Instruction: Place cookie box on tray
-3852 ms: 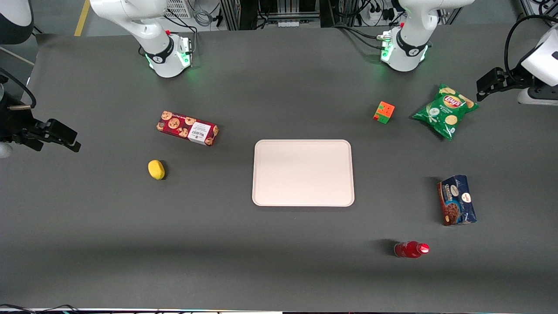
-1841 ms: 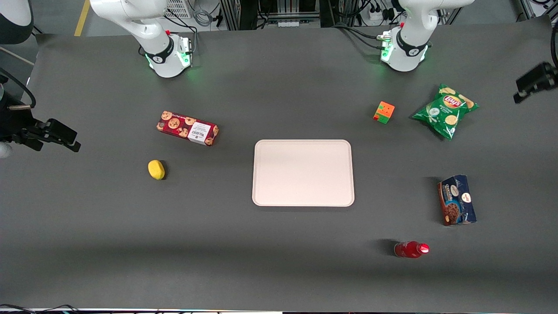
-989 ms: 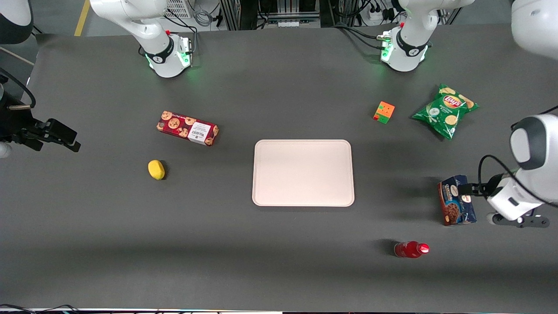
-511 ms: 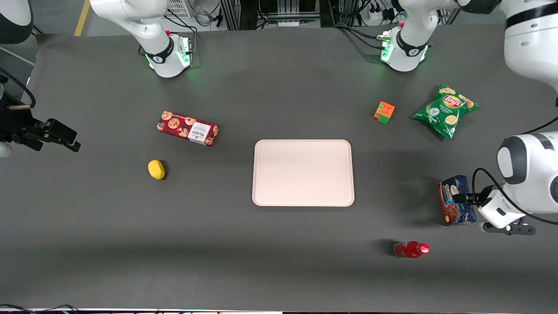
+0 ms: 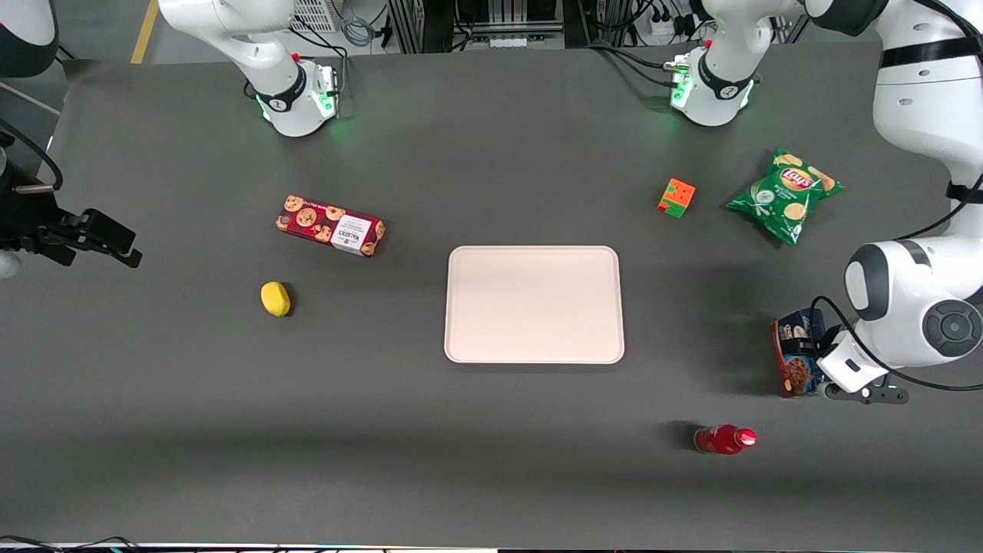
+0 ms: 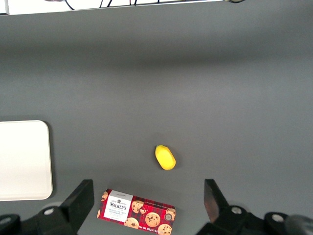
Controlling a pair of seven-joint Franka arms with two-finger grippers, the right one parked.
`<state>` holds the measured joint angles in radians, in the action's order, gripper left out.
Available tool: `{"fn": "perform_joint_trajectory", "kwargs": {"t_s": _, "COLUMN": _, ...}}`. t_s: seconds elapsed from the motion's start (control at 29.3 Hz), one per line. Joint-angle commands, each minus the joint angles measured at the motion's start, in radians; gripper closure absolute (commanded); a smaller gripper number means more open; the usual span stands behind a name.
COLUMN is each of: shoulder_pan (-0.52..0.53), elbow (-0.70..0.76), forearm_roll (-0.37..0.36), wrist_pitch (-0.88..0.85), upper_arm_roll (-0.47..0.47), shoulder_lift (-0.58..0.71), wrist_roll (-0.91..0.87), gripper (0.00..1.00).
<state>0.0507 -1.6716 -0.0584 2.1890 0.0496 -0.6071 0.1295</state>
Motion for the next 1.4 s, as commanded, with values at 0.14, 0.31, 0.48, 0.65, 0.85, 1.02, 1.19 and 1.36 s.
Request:
{"fn": "perform_joint_trajectory", "kwargs": {"t_s": 0.14, "shoulder_pan": -0.002, "elbow": -0.030, "forearm_roll": 0.005, "wrist_pitch": -0.005, "upper_arm_roll": 0.001, "shoulder_lift": 0.038, "wrist_roll": -0.002, "gripper": 1.00}}
{"fn": "perform_joint_trajectory", "kwargs": {"t_s": 0.31, "shoulder_pan": -0.002, "elbow": -0.030, "forearm_roll": 0.005, "wrist_pitch": -0.015, "upper_arm_roll": 0.001, "shoulder_lift": 0.047, "wrist_roll": -0.024, "gripper": 1.00}}
{"fn": "perform_joint_trajectory", "kwargs": {"t_s": 0.48, "shoulder_pan": -0.003, "elbow": -0.026, "forearm_roll": 0.005, "wrist_pitch": -0.040, "upper_arm_roll": -0.002, "shoulder_lift": 0.064, "wrist_roll": -0.044, "gripper": 1.00}}
{"fn": "perform_joint_trajectory", "kwargs": {"t_s": 0.65, "shoulder_pan": -0.005, "elbow": 0.015, "forearm_roll": 0.005, "wrist_pitch": -0.152, "upper_arm_roll": -0.007, "shoulder_lift": 0.133, "wrist_roll": -0.050, "gripper": 1.00}}
{"fn": "perform_joint_trajectory", "kwargs": {"t_s": 0.85, "shoulder_pan": -0.008, "elbow": 0.075, "forearm_roll": 0.026, "wrist_pitch": -0.349, "upper_arm_roll": -0.036, "shoulder_lift": 0.245, "wrist_roll": -0.054, "gripper": 1.00}}
{"fn": "perform_joint_trajectory", "kwargs": {"t_s": 1.02, "shoulder_pan": -0.009, "elbow": 0.119, "forearm_roll": 0.055, "wrist_pitch": -0.575, "upper_arm_roll": -0.083, "shoulder_lift": 0.407, "wrist_roll": -0.132, "gripper": 1.00}}
{"fn": "perform_joint_trajectory", "kwargs": {"t_s": 1.19, "shoulder_pan": -0.011, "elbow": 0.305, "forearm_roll": 0.129, "wrist_pitch": -0.859, "upper_arm_roll": -0.158, "shoulder_lift": 0.429, "wrist_roll": -0.208, "gripper": 1.00}}
{"fn": "perform_joint_trajectory", "kwargs": {"t_s": 1.36, "shoulder_pan": -0.011, "elbow": 0.339, "forearm_roll": 0.147, "wrist_pitch": -0.910, "upper_arm_roll": -0.266, "shoulder_lift": 0.437, "wrist_roll": -0.367, "gripper": 1.00}}
